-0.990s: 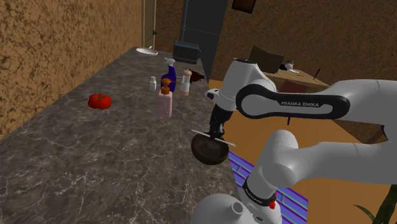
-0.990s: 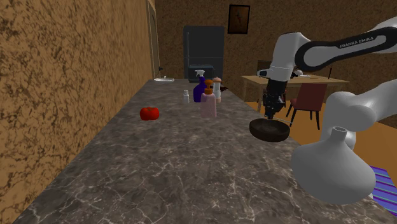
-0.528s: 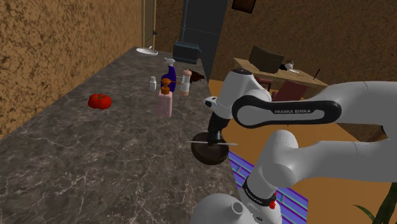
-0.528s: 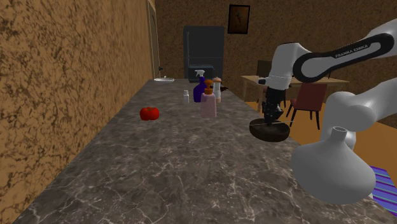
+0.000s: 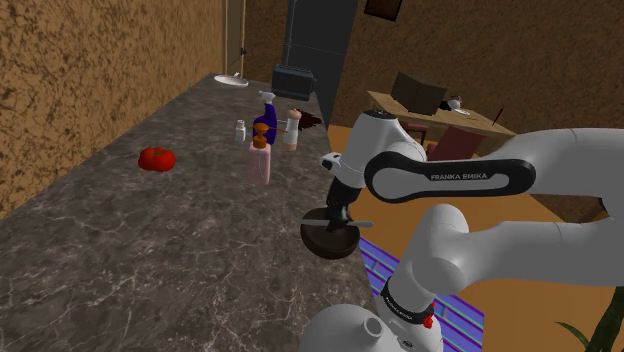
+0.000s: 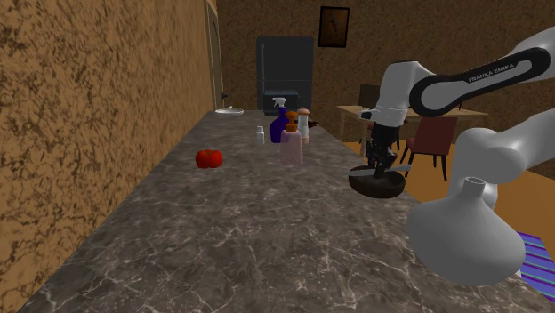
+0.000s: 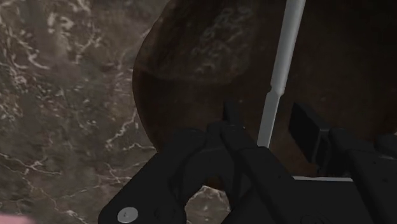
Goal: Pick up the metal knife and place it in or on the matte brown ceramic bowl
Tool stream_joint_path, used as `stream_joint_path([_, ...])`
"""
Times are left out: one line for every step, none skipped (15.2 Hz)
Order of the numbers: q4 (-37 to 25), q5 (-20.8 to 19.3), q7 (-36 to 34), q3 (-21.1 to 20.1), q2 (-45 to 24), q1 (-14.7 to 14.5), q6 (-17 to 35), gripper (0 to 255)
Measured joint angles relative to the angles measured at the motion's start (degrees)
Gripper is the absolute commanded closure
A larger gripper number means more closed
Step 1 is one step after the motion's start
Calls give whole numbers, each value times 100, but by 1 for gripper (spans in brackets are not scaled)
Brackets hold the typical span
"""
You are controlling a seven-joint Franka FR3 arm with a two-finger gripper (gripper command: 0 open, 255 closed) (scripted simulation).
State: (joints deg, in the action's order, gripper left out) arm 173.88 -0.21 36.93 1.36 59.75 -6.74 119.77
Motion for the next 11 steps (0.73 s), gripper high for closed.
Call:
stream_joint_path([1,0,0,0,0,0,-1,0])
stream_joint_path([1,0,0,0,0,0,-2,0])
stream_joint_path([1,0,0,0,0,0,-2,0])
stream_joint_path([1,0,0,0,0,0,-2,0])
stream_joint_path([3,0,0,0,-1,0,0,0])
stream_joint_path([-64,-1,1,0,90,2,-145,0])
stream_joint_path([-188,-3,5,3,119,6,-301,0])
stream_joint_path([-302,-5,8,4,222,10,-513,0])
stream_joint_path([-481,-3,6,2,236,8,-711,0])
stream_joint_path([-548,-3,6,1,261,9,-803,0])
stream_joint_path([-571,-4,8,3,304,11,-873,0])
